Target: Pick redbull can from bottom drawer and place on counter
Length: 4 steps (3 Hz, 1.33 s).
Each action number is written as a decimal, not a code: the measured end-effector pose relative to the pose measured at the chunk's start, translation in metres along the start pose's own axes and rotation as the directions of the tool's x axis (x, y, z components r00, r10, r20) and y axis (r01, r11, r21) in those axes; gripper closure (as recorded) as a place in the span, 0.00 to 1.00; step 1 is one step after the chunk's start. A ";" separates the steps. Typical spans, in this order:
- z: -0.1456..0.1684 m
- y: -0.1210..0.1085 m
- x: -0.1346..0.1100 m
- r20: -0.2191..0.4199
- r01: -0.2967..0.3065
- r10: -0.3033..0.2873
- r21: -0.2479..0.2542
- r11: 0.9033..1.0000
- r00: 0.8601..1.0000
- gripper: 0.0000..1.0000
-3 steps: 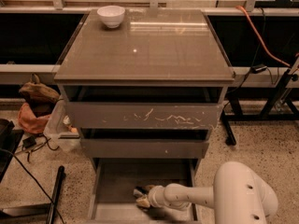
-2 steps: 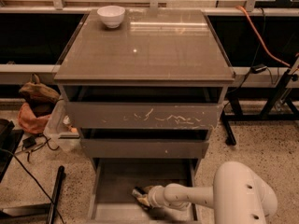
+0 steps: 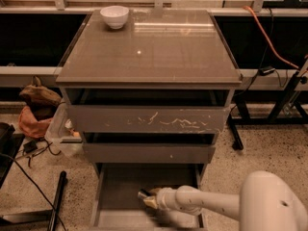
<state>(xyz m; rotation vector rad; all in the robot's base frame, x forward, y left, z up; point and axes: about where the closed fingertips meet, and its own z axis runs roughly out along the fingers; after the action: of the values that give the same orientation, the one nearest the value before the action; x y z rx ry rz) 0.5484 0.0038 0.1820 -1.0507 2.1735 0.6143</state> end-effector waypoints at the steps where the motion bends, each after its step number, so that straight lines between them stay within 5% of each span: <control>1: -0.079 0.005 -0.065 0.118 0.038 -0.038 -0.001 0.999 0.992 1.00; 2: -0.171 0.024 -0.131 0.222 0.120 -0.128 0.046 0.992 0.967 1.00; 4: -0.175 0.027 -0.142 0.219 0.137 -0.142 0.039 0.990 0.965 1.00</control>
Offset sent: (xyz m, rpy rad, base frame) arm -0.0408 -0.0358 0.3270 0.1592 -0.3604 0.0865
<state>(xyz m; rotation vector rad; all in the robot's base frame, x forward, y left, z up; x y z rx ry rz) 0.5344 -0.0203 0.4067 -1.0594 1.8934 0.6089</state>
